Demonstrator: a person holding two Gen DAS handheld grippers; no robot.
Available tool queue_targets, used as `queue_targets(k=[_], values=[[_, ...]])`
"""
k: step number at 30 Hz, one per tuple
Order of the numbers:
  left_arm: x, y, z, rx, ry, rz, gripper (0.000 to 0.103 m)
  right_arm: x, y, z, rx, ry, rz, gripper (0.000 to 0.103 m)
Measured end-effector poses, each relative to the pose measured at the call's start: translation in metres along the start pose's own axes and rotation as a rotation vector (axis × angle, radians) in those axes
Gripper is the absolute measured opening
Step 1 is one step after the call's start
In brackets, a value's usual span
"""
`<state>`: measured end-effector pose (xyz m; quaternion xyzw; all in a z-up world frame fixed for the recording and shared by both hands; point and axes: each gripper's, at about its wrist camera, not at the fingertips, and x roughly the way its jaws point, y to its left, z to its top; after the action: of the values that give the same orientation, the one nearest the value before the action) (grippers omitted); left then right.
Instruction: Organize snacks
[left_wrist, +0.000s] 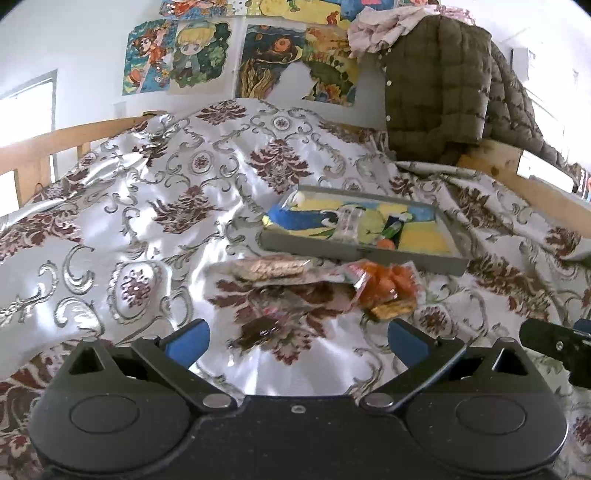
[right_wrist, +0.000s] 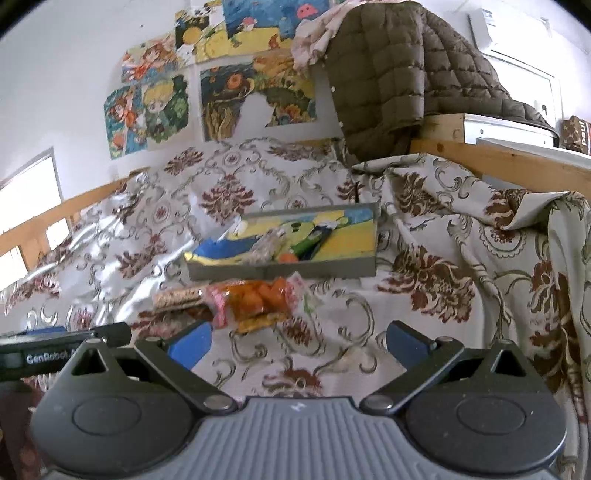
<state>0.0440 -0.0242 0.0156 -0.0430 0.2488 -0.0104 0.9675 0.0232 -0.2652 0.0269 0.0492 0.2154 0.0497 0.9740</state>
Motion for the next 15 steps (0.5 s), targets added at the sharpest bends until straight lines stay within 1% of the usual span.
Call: queue_targets(k=[3, 6, 15], values=[[-0.001, 0.006, -0.003, 0.006, 0.021, 0.017, 0.102, 0.001, 0.007, -0.005, -0.026, 0.046, 0.003, 0.103], [-0.001, 0.011, -0.006, 0.002, 0.035, 0.032, 0.102, 0.006, 0.009, -0.007, -0.025, 0.078, 0.015, 0.103], [0.001, 0.020, -0.008, -0.012, 0.064, 0.061, 0.102, 0.011, 0.013, -0.008, -0.029, 0.093, 0.028, 0.103]])
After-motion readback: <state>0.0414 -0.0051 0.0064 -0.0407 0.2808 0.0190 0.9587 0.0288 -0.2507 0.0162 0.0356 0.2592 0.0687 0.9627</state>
